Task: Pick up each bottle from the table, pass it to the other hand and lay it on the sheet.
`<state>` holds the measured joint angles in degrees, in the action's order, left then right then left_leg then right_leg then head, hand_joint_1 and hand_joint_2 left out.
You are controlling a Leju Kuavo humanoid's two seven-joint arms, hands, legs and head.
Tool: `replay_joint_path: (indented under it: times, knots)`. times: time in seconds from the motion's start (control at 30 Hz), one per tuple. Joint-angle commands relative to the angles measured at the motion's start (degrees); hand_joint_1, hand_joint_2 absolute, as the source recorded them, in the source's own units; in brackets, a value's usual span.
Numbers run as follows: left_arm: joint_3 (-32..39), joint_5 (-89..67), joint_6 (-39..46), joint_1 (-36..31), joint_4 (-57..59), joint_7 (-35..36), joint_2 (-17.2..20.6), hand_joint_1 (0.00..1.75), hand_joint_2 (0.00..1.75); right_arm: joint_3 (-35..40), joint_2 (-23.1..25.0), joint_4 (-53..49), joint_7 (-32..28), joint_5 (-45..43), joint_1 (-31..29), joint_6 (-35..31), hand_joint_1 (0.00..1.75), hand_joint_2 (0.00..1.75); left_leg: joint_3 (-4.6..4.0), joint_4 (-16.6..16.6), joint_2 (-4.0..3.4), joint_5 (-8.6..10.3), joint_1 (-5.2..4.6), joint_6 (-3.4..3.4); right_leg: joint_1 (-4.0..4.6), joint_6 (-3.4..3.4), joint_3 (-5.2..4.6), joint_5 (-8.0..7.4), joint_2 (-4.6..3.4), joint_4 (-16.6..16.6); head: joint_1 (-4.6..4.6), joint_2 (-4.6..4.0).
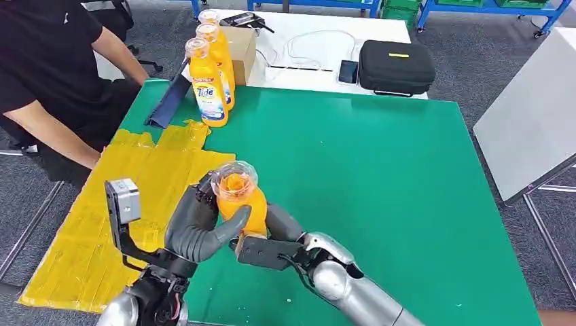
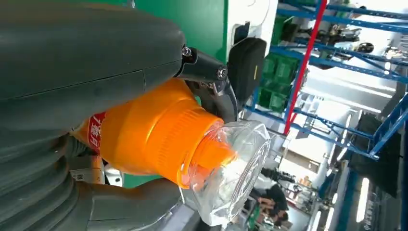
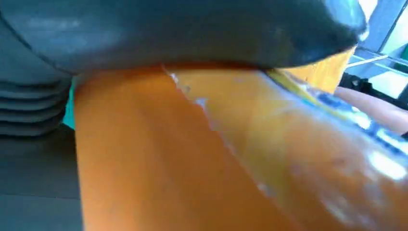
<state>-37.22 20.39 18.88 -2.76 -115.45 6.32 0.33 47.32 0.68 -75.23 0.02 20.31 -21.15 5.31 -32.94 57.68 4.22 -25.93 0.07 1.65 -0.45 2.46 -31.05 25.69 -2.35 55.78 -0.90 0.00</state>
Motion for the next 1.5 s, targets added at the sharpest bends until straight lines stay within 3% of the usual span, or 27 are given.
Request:
replay_joint_path:
  times: [0.03,0.2,0.23,0.3,0.33,0.37,0.4,0.47,0.53,0.63,0.77,0.9,1.0,1.07,1.13,1.3,1.43,1.5]
  knots:
    - [5.0,-8.4,-8.9,4.3,-4.1,0.4,-0.9,1.75,1.75,-0.5,-8.2,-8.6,1.1,6.3,9.0,-2.1,0.00,0.00,0.17,-0.1,-0.15,-0.05,0.00,-0.07,0.05,-0.06,0.28,0.10,0.39,-0.1,-0.02,0.00]
    - [8.3,-13.9,-10.8,6.0,-5.3,-0.2,-1.8,1.75,1.75,-2.9,-9.7,-10.1,1.1,11.3,12.6,-2.8,0.00,0.00,-0.03,0.0,-0.12,-0.03,-0.01,-0.03,0.02,-0.03,0.03,0.06,0.23,-0.1,-0.02,0.00]
    - [8.6,-15.4,-10.4,1.4,-2.6,-1.9,-0.2,1.75,1.75,-4.3,-9.5,-11.0,1.2,13.1,14.1,-3.5,0.00,0.00,0.07,0.0,-0.20,-0.04,-0.04,-0.06,0.01,-0.05,0.14,0.10,0.35,-0.1,-0.02,0.00]
    - [11.1,-15.7,-10.4,-1.4,0.2,-2.8,-0.4,1.75,1.75,-6.8,-9.1,-13.9,1.3,14.9,17.2,-2.7,0.00,0.00,-0.04,0.0,0.14,0.05,-0.01,-0.10,0.04,-0.09,0.11,0.10,0.65,-0.1,-0.06,0.00]
    - [13.3,-20.0,-10.3,-1.1,0.3,-4.9,-0.7,1.75,1.75,-10.5,-8.3,-17.1,1.3,17.6,21.6,-3.0,0.00,0.00,-0.10,0.0,0.22,0.06,-0.01,-0.06,0.01,-0.06,-0.02,0.08,0.56,-0.1,0.00,0.00]
    - [14.1,-21.8,-10.4,-0.6,-0.4,-6.1,-0.6,1.75,1.75,-10.7,-9.1,-22.9,7.7,23.0,25.3,-1.8,0.00,0.00,-0.06,0.0,0.19,0.06,-0.01,-0.09,0.03,-0.09,0.03,0.10,0.68,-0.1,0.00,0.00]
    - [16.8,-26.1,-10.5,1.5,-1.2,-6.8,-0.7,1.75,1.75,-11.9,-13.9,-35.5,10.8,23.4,36.6,-4.8,0.00,0.00,-0.09,0.0,0.32,0.04,-0.03,-0.08,0.00,-0.08,0.02,0.10,0.66,-0.1,-0.02,0.00]
    - [21.1,-28.2,-11.9,5.2,0.4,-8.6,-1.9,1.75,1.75,-11.3,-18.9,-38.0,12.3,24.2,42.6,-13.3,0.00,0.00,-0.07,0.0,0.47,-0.01,-0.03,-0.04,0.00,-0.05,0.07,0.20,0.81,-0.1,-0.02,0.00]
    - [24.5,-28.8,-13.0,6.8,2.7,-13.3,-3.3,1.75,1.75,-9.9,-21.1,-35.8,11.2,23.3,42.7,-20.4,0.00,0.00,0.19,-0.2,0.40,-0.04,-0.08,-0.03,-0.04,-0.03,0.26,0.22,0.81,-0.2,-0.02,0.00]
    - [27.6,-30.3,-13.7,8.0,2.5,-13.9,-4.8,1.75,1.75,-10.1,-22.0,-35.9,12.7,23.3,41.9,-24.3,0.00,0.00,0.18,-0.1,-0.06,-0.21,-0.12,-0.05,-0.05,-0.06,0.29,0.24,0.50,-0.1,-0.04,0.00]
    - [30.9,-36.3,-14.3,8.7,1.3,-12.7,-6.0,1.75,1.75,-13.0,-22.0,-40.8,14.4,24.3,42.7,-26.1,0.00,0.00,-0.25,0.0,-0.12,-0.13,-0.08,-0.08,-0.07,-0.06,-0.23,0.12,0.22,0.0,0.00,0.00]
    - [31.5,-44.9,-14.9,9.1,2.2,-14.6,-6.0,1.75,1.75,-16.0,-21.9,-42.9,13.5,23.2,44.0,-26.8,0.00,0.00,-0.11,0.0,-0.24,-0.14,-0.10,-0.13,-0.06,-0.12,-0.11,0.15,0.32,0.0,0.00,0.00]
    - [29.2,-63.5,-15.6,10.0,2.6,-15.3,-5.0,1.75,1.75,-19.3,-24.9,-50.6,17.8,26.5,50.8,-27.1,0.00,0.00,-0.03,0.0,-0.20,-0.16,-0.10,-0.14,-0.05,-0.12,-0.03,0.21,0.45,0.0,-0.02,0.00]
    - [25.9,-75.4,-13.4,9.4,6.6,-16.1,-3.7,1.75,1.75,-25.0,-29.2,-51.3,13.6,24.2,54.0,-27.6,0.00,0.00,-0.04,0.0,-0.07,-0.16,-0.12,-0.09,-0.08,-0.10,-0.02,0.25,0.53,0.0,-0.02,0.00]
    - [24.6,-78.8,-12.2,9.0,8.0,-15.7,-2.9,1.75,1.75,-29.1,-27.2,-51.0,9.7,22.3,55.1,-25.6,0.00,0.00,0.05,-0.1,0.06,-0.12,-0.15,-0.06,-0.10,-0.06,0.12,0.22,0.61,-0.1,-0.04,0.00]
    - [16.1,-94.7,-10.3,6.3,15.7,-12.1,4.1,1.75,1.75,-39.5,-19.0,-51.3,0.6,21.2,54.1,-16.2,0.00,0.00,-0.07,-0.1,0.03,-0.02,-0.13,-0.09,-0.11,-0.10,-0.06,0.10,0.45,-0.1,0.00,0.00]
    - [15.6,-94.7,-10.5,5.7,15.0,-11.2,4.1,1.75,1.75,-40.0,-17.5,-52.1,1.4,21.6,52.4,-13.3,0.00,0.00,-0.06,-0.1,-0.07,-0.05,-0.13,-0.10,-0.10,-0.12,-0.09,0.08,0.40,-0.1,-0.02,0.00]
    - [12.6,-99.0,-13.4,5.0,18.5,-10.7,7.6,1.75,1.75,-41.5,-16.4,-51.5,-0.8,21.4,52.5,-12.7,0.00,0.00,0.03,-0.1,-0.19,-0.05,-0.16,-0.13,-0.11,-0.13,-0.01,0.10,0.44,-0.1,-0.02,0.00]
